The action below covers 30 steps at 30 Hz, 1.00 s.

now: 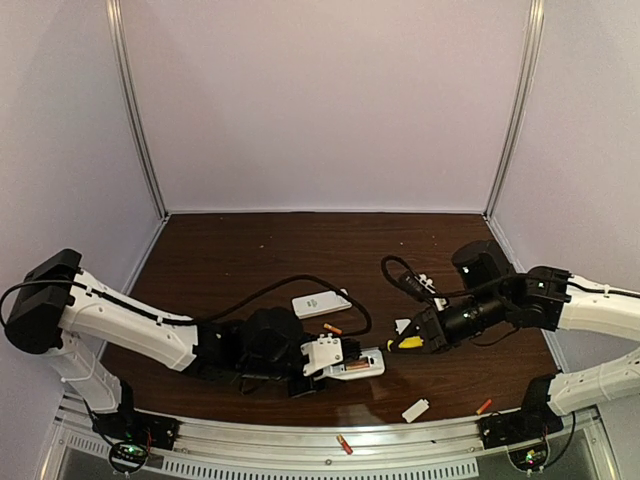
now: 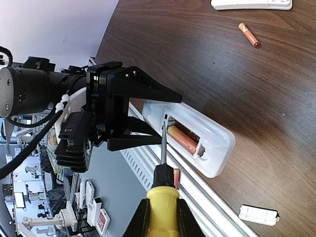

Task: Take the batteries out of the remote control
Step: Remove the battery from the remote control without the battery cover.

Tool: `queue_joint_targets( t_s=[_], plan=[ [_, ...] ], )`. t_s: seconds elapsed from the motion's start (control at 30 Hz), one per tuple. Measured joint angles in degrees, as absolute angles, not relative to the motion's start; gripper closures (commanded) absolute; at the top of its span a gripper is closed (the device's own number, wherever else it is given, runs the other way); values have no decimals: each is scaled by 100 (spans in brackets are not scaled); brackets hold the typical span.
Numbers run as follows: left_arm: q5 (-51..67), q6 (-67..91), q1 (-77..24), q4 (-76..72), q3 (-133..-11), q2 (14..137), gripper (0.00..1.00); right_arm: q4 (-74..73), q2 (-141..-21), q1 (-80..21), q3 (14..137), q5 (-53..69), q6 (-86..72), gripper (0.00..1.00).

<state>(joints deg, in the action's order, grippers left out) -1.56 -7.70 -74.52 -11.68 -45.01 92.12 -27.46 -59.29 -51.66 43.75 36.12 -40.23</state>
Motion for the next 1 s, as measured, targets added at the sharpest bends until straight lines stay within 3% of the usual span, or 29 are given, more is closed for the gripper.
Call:
queue_joint_targets(
  t_s=[0.57, 1.0],
  plan=[
    [-961, -1374, -7391, -373, -4274, 7961, 100, -3411, -5725, -5166, 4945, 3175, -3765, 100],
    [-1162, -2187, -6591, 427, -4274, 6831, 100, -3798, -5710, -5166, 5452, 2952, -3439, 100]
  ],
)
